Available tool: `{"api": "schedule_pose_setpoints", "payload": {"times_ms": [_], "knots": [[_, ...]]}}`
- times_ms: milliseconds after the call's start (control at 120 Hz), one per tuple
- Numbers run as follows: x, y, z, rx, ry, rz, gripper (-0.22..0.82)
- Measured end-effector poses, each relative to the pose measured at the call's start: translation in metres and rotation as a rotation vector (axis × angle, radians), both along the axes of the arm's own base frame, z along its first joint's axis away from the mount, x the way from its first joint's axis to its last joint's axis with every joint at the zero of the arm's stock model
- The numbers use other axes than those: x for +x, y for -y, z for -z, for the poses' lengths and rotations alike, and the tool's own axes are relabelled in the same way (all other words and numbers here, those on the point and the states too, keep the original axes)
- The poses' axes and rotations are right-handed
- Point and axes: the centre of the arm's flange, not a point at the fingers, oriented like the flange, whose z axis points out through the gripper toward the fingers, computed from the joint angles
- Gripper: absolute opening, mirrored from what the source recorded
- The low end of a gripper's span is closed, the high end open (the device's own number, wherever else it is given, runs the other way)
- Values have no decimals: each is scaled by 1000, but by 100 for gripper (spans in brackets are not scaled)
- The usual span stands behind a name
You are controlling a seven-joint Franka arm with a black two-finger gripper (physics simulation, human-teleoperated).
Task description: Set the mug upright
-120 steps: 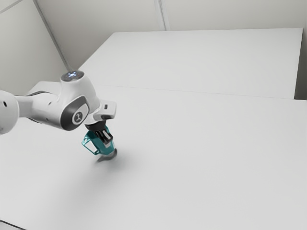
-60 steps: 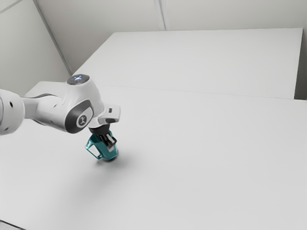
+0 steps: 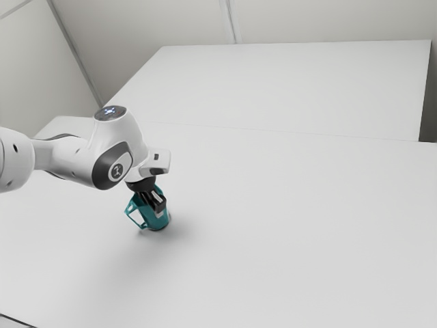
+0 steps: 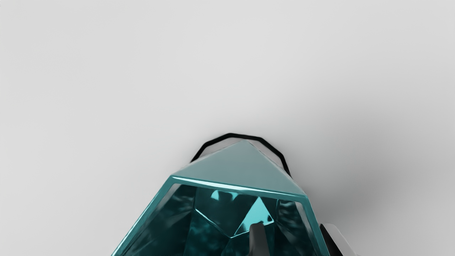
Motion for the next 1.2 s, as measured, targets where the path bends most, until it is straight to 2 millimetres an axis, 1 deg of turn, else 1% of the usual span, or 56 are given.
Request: {"api": "schedule_pose_setpoints", "payload": {"times_ms": [267, 383, 458, 567, 800, 850, 892, 958, 1058, 1133, 1200], "knots": [[0, 1, -3, 1, 1, 6, 22], [0, 1, -6, 2, 5, 7, 27], [0, 0, -10, 3, 11, 7, 29], [1, -1, -20, 6, 25, 6, 31], [-3, -1, -45, 12, 40, -10, 33], [-1, -1, -56, 11, 52, -15, 34], [5, 0, -69, 10, 67, -18, 34], [20, 2, -98, 7, 99, -24, 37], [43, 4, -137, 1, 131, -36, 45], [67, 8, -162, -11, 143, -46, 50], [96, 11, -184, -26, 148, -58, 53]]}}
